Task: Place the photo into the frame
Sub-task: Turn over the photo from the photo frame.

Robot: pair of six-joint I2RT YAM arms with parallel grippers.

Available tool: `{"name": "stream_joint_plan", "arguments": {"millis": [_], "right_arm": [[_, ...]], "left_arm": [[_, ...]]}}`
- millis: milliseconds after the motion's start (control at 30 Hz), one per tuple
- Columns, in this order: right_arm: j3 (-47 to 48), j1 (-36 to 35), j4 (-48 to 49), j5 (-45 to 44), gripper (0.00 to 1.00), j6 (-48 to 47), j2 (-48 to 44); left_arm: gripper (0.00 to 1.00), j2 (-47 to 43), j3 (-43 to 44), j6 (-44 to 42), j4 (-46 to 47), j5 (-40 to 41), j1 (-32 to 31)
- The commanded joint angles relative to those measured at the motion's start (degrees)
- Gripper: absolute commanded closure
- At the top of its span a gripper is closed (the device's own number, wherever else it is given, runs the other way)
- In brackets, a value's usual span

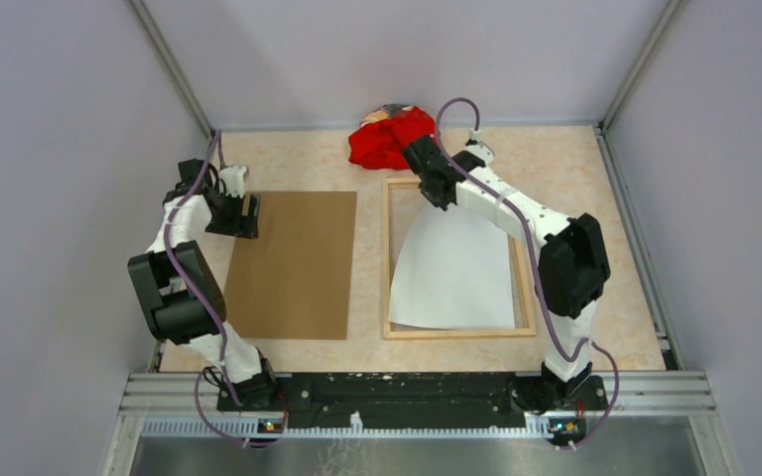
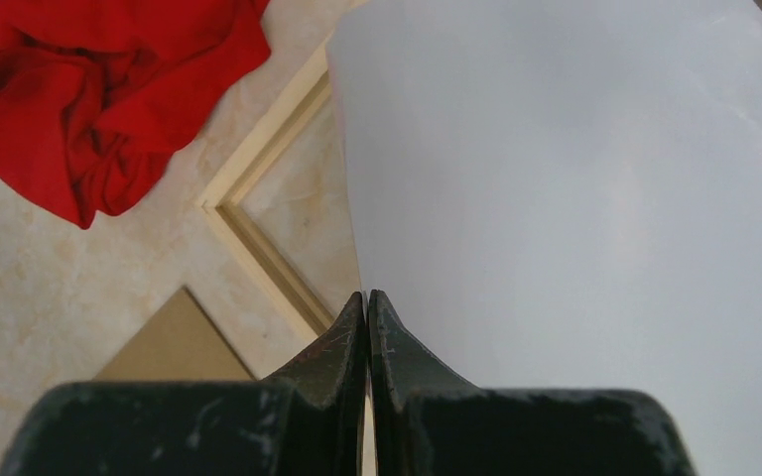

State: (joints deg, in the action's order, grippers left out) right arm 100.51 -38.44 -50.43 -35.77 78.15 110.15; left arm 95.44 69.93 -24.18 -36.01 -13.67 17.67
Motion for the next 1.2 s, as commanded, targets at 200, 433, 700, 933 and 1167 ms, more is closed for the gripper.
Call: {"name": "stream_joint_plan", "arguments": {"millis": [200, 433, 700, 933, 1167], "right_arm": [[-3.2, 1.2, 4.0, 2.9, 1.00, -10.3, -2.2], [-3.7, 1.1, 10.5, 7.7, 1.00, -22.1, -2.0], [8.1, 1.1, 4.8, 9.3, 1.00, -33.1, 5.1], [8.7, 1.0, 3.6, 8.3, 1.00, -36.6, 4.9], [4.5, 1.0, 3.0, 5.7, 1.00, -29.0, 2.1]], "left_arm": [[0.14, 0.8, -0.2, -0.3, 1.5, -0.8, -0.1], [0.14, 0.9, 0.3, -0.2, 1.2, -0.6, -0.1], [0.15, 0.7, 0.2, -0.2, 1.0, -0.5, 0.0], [0.15, 0.7, 0.5, -0.3, 0.8, -0.6, -0.1], [0.15, 0.5, 0.1, -0.3, 0.7, -1.0, -0.1]]}}
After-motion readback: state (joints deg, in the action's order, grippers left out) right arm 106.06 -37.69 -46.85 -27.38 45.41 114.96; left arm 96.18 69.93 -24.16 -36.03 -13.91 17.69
